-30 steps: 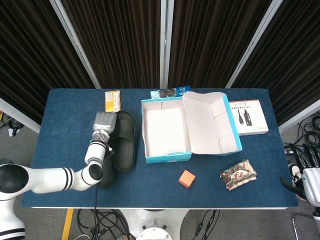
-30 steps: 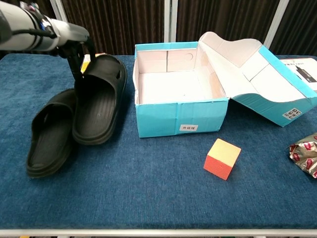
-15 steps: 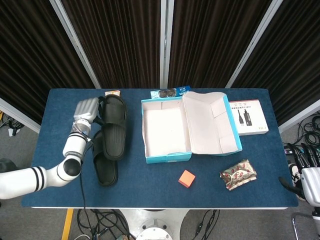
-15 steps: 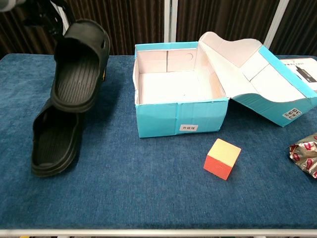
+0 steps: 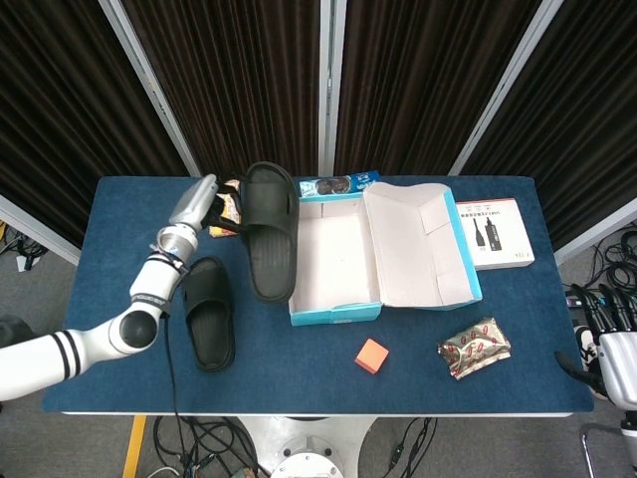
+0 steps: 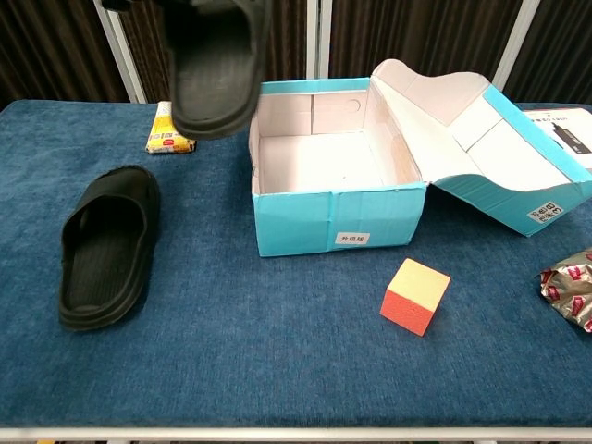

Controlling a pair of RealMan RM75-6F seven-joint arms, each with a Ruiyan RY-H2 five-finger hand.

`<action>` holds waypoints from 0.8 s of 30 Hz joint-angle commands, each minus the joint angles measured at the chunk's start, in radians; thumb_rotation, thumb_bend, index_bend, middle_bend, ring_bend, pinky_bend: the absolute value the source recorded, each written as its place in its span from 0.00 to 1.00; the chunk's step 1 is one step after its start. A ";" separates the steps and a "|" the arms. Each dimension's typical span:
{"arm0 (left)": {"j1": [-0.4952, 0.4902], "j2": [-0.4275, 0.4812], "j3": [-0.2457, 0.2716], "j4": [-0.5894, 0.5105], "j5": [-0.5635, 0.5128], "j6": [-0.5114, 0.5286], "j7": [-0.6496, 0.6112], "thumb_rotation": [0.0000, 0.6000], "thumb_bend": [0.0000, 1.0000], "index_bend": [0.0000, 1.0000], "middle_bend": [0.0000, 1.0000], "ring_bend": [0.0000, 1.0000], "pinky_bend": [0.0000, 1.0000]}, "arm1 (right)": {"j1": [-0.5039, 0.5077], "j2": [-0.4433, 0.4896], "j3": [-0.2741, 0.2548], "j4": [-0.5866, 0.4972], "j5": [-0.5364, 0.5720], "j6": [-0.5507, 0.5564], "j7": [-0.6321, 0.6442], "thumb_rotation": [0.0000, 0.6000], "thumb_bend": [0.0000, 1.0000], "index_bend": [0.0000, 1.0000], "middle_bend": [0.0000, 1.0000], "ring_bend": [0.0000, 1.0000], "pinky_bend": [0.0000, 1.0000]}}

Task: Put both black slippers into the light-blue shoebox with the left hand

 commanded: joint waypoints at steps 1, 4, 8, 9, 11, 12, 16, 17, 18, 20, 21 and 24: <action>-0.036 -0.114 -0.035 0.094 0.059 -0.061 -0.092 1.00 0.00 0.59 0.59 0.87 0.86 | -0.003 0.006 0.000 -0.004 0.000 0.005 -0.003 1.00 0.09 0.06 0.16 0.00 0.04; -0.069 -0.194 -0.046 0.172 0.073 -0.097 -0.146 1.00 0.00 0.59 0.58 0.87 0.86 | -0.007 0.014 0.000 -0.009 0.002 0.009 -0.006 1.00 0.09 0.06 0.16 0.00 0.04; -0.111 -0.286 -0.059 0.263 0.075 -0.107 -0.192 1.00 0.00 0.59 0.58 0.87 0.86 | -0.013 0.024 -0.001 -0.018 0.006 0.013 -0.009 1.00 0.09 0.06 0.16 0.00 0.04; -0.123 -0.314 -0.065 0.289 0.074 -0.101 -0.205 1.00 0.00 0.59 0.58 0.87 0.86 | -0.015 0.027 -0.001 -0.020 0.006 0.016 -0.009 1.00 0.09 0.06 0.16 0.00 0.04; -0.137 -0.352 -0.078 0.325 0.070 -0.103 -0.231 1.00 0.00 0.59 0.58 0.87 0.86 | -0.018 0.030 -0.001 -0.021 0.006 0.021 -0.010 1.00 0.09 0.06 0.16 0.00 0.04; -0.142 -0.375 -0.090 0.348 0.066 -0.107 -0.255 1.00 0.00 0.59 0.58 0.87 0.85 | -0.020 0.032 -0.001 -0.022 0.006 0.024 -0.009 1.00 0.09 0.06 0.16 0.00 0.04; -0.158 -0.445 -0.099 0.438 0.092 -0.104 -0.297 1.00 0.00 0.58 0.58 0.87 0.82 | -0.027 0.038 -0.002 -0.024 0.012 0.030 -0.007 1.00 0.09 0.06 0.16 0.00 0.04; -0.164 -0.461 -0.096 0.462 0.097 -0.100 -0.297 1.00 0.00 0.59 0.58 0.87 0.81 | -0.028 0.039 -0.002 -0.025 0.014 0.030 -0.007 1.00 0.09 0.06 0.16 0.00 0.04; -0.170 -0.481 -0.093 0.493 0.102 -0.098 -0.300 1.00 0.00 0.59 0.58 0.87 0.80 | -0.029 0.041 -0.002 -0.026 0.014 0.030 -0.008 1.00 0.09 0.06 0.16 0.00 0.04; -0.178 -0.514 -0.094 0.542 0.112 -0.102 -0.311 1.00 0.00 0.59 0.58 0.87 0.78 | -0.030 0.043 -0.002 -0.028 0.012 0.033 -0.010 1.00 0.09 0.06 0.16 0.00 0.04; -0.183 -0.527 -0.095 0.563 0.119 -0.104 -0.316 1.00 0.00 0.59 0.58 0.87 0.76 | -0.030 0.043 -0.001 -0.028 0.010 0.034 -0.010 1.00 0.09 0.06 0.16 0.00 0.04; -0.196 -0.578 -0.092 0.640 0.153 -0.107 -0.333 1.00 0.00 0.59 0.59 0.87 0.74 | -0.029 0.042 -0.001 -0.029 0.014 0.028 -0.010 1.00 0.09 0.06 0.16 0.00 0.04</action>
